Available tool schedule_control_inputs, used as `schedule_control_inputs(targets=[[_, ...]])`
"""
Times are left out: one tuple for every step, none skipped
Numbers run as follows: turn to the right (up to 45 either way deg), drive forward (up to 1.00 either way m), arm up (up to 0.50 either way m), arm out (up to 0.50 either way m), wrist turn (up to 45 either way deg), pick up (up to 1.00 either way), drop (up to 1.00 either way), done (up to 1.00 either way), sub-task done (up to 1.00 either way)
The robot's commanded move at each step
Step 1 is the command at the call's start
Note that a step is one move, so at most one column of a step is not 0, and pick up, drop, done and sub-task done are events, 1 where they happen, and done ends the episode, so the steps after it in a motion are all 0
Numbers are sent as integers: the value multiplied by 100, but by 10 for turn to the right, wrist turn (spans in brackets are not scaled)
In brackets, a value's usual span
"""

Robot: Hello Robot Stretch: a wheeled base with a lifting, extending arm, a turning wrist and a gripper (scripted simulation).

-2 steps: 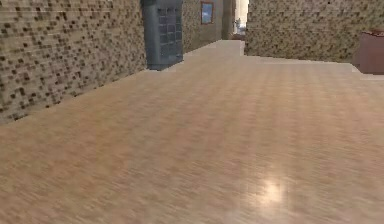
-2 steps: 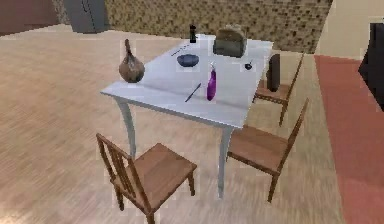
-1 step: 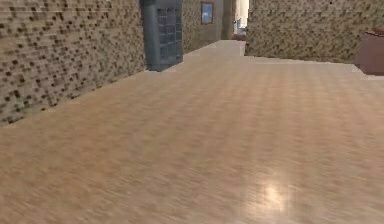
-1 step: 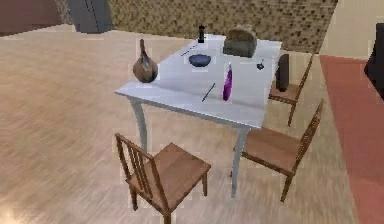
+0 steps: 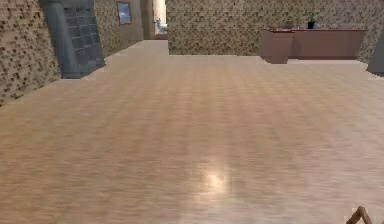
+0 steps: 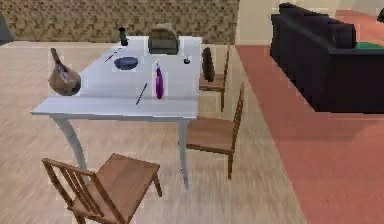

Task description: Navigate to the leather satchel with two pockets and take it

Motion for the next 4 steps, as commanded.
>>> schedule_control_inputs(targets=[[30,0,0,0,0,0,0,0,0],[0,100,0,0,0,0,0,0,0],[450,0,0,0,0,0,0,0,0],[60,0,0,0,0,0,0,0,0]])
